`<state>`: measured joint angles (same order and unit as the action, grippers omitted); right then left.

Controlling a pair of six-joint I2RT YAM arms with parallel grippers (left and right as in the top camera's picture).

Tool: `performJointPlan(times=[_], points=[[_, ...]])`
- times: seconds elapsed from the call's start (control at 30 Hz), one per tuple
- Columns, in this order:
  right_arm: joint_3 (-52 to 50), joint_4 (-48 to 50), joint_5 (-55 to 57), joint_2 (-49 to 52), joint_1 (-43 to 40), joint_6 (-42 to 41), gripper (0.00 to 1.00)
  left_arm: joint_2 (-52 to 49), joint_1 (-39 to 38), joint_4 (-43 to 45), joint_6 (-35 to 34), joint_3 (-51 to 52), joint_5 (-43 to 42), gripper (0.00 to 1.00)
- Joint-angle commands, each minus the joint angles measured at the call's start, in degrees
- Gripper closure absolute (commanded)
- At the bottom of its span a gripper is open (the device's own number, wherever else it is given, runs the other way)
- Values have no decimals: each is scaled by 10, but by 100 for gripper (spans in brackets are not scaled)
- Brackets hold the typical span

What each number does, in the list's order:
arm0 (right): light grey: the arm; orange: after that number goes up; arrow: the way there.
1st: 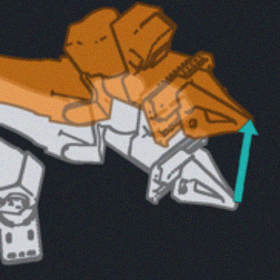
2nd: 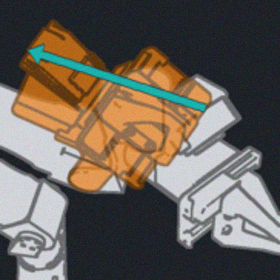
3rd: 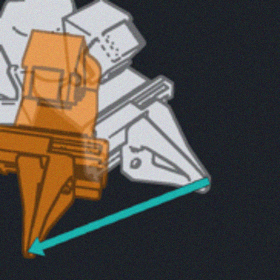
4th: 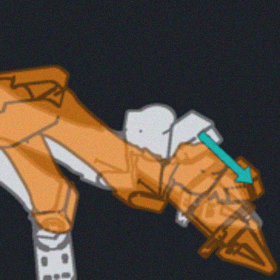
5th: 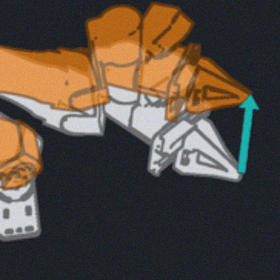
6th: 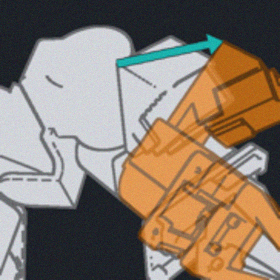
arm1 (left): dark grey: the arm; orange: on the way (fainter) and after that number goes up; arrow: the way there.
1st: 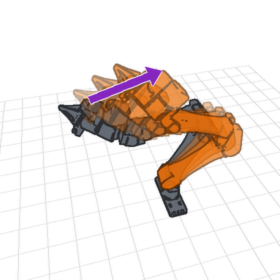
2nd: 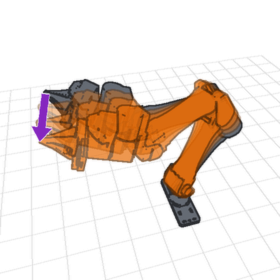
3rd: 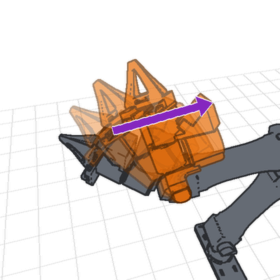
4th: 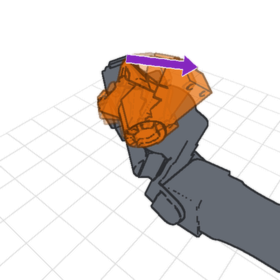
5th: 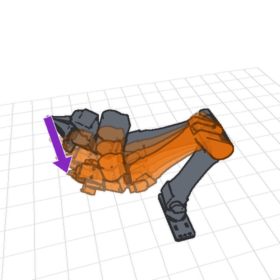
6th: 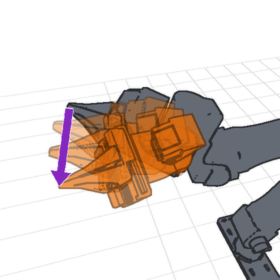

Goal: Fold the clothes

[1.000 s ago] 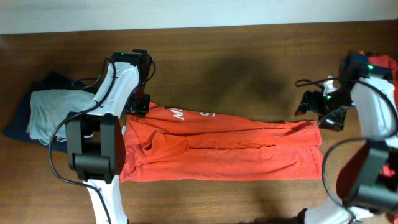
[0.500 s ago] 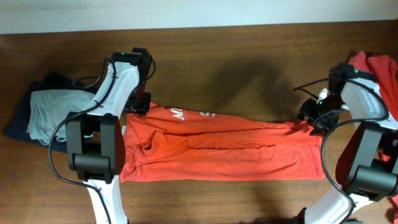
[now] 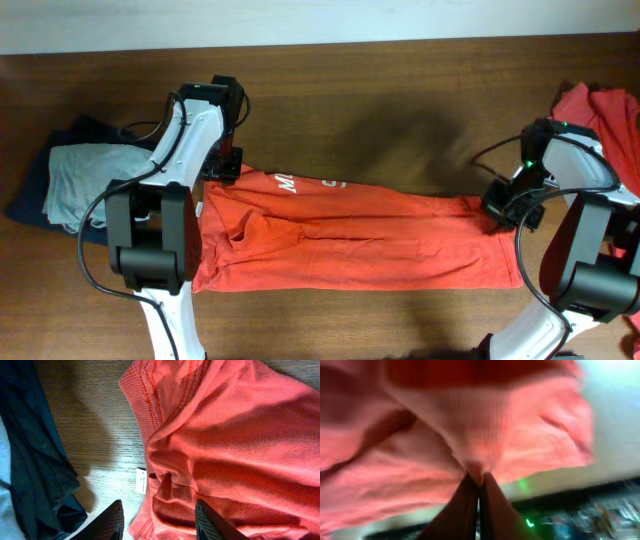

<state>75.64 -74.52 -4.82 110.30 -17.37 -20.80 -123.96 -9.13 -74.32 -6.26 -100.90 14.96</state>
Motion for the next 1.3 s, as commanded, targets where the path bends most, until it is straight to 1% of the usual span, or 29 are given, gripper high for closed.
performJointPlan(times=[0.0,0.17,0.2,0.23,0.27,0.3,0.33,0.53,0.67,0.77,0.83,0.9,0.93,0.97,1.03,1.1,1.2,1.27], points=[[12,-43,124,-49,3,-5,96,17,7,2,12,-9,-4,54],[9,-67,124,-58,5,21,95,17,7,4,12,-9,-4,53],[7,-65,118,-58,6,23,90,17,7,4,12,-9,-4,53],[7,-63,104,-58,7,32,79,17,7,4,12,-9,-4,53],[7,-57,81,-58,10,47,59,17,7,3,12,-9,-4,53],[7,-56,78,-58,10,47,53,17,7,3,12,-9,-4,50],[7,-52,76,-58,10,47,50,17,7,3,12,-9,-4,50],[7,-37,81,-58,0,47,48,17,7,3,16,-9,-4,49],[7,23,59,-58,-21,43,40,17,7,3,16,-9,-12,49],[7,64,35,-58,-37,81,39,17,7,4,34,-9,-46,49],[7,80,36,-58,-47,89,37,17,7,4,34,-9,-49,48],[7,101,35,-57,-68,105,31,17,8,4,34,-9,-49,48],[7,104,35,-56,-73,106,31,17,8,4,34,-9,-50,47],[7,113,30,-54,-86,117,31,17,8,4,33,-9,-52,44],[7,118,10,-50,-106,136,30,17,8,4,33,-9,-52,43],[7,118,-2,-43,-125,140,30,17,9,4,33,-9,-52,40],[7,119,-55,-36,-131,151,30,17,9,4,33,-9,-52,38],[6,122,-70,-30,-126,161,30,17,9,3,33,-9,-52,37]])
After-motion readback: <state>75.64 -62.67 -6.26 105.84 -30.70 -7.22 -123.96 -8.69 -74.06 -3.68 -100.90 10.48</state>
